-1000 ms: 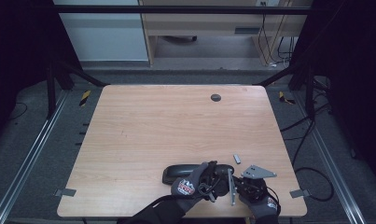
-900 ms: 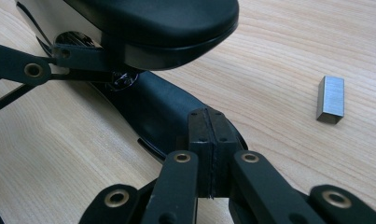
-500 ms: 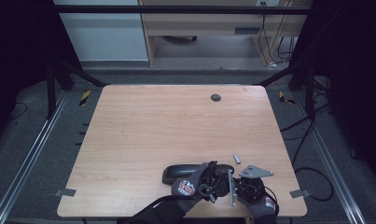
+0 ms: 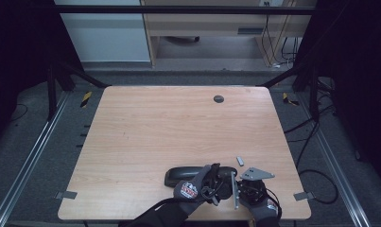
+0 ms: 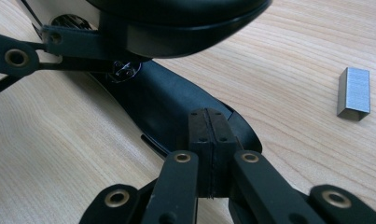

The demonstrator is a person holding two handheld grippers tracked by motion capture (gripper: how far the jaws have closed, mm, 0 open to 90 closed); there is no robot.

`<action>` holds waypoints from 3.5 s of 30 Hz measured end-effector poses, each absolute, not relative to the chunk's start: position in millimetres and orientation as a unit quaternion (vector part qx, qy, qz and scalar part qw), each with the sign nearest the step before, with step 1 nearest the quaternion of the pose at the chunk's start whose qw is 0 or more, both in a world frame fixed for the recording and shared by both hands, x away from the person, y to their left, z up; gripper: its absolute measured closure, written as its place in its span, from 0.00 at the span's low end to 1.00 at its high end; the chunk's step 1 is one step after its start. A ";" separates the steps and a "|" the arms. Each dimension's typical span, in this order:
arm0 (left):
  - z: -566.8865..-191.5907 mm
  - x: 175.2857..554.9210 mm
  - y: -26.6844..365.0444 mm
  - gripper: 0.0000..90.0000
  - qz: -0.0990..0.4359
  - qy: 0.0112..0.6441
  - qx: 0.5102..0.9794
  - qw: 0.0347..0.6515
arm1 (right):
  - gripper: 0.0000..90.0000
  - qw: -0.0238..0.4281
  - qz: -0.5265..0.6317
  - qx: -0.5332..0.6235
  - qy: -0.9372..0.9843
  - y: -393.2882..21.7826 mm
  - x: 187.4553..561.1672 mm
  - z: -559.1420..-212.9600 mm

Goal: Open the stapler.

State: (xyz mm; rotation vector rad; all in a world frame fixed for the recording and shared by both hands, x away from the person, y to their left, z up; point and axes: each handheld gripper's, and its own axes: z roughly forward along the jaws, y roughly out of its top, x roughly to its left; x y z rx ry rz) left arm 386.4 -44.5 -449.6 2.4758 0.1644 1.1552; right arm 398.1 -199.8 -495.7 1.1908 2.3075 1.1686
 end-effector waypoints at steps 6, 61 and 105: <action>-449.3 385.9 -44.9 0.57 0.418 0.054 0.885 0.196 | 1.00 0.148 0.412 0.410 0.800 -198.6 399.3 -497.1; -383.7 380.5 19.6 0.64 0.428 0.141 0.840 0.302 | 1.00 0.144 0.411 0.433 0.789 -197.7 397.9 -497.0; -364.0 381.0 72.7 0.63 0.418 0.214 0.808 0.355 | 1.00 0.150 0.407 0.433 0.791 -196.1 397.5 -496.4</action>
